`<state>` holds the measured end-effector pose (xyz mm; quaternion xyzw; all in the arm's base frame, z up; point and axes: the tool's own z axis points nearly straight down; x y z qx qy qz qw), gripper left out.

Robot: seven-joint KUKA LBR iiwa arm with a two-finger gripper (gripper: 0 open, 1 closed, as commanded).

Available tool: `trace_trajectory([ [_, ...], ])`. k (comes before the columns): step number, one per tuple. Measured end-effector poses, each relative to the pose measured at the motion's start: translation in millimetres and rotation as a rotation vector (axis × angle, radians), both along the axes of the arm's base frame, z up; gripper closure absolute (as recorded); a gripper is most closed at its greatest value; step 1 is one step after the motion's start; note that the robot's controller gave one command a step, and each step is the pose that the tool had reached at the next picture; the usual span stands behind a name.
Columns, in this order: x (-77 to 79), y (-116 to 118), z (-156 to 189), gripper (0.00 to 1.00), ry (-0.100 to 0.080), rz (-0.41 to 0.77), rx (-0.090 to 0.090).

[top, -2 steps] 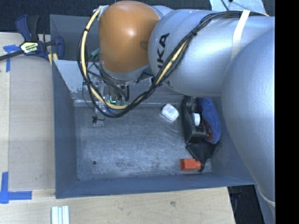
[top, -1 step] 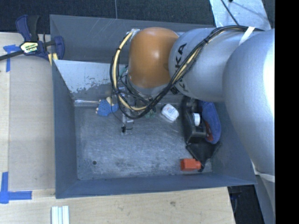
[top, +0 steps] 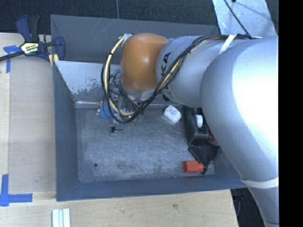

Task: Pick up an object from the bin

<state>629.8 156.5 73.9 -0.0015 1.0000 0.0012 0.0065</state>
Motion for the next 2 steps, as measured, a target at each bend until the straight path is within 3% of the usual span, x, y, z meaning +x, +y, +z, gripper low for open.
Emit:
trace_trajectory([
  [1, 0.8, 0, 2, 1.0, -0.003, -0.002, 0.002],
  [2, -11.4, 16, 136, 1.0, 0.001, 0.005, 0.001],
])
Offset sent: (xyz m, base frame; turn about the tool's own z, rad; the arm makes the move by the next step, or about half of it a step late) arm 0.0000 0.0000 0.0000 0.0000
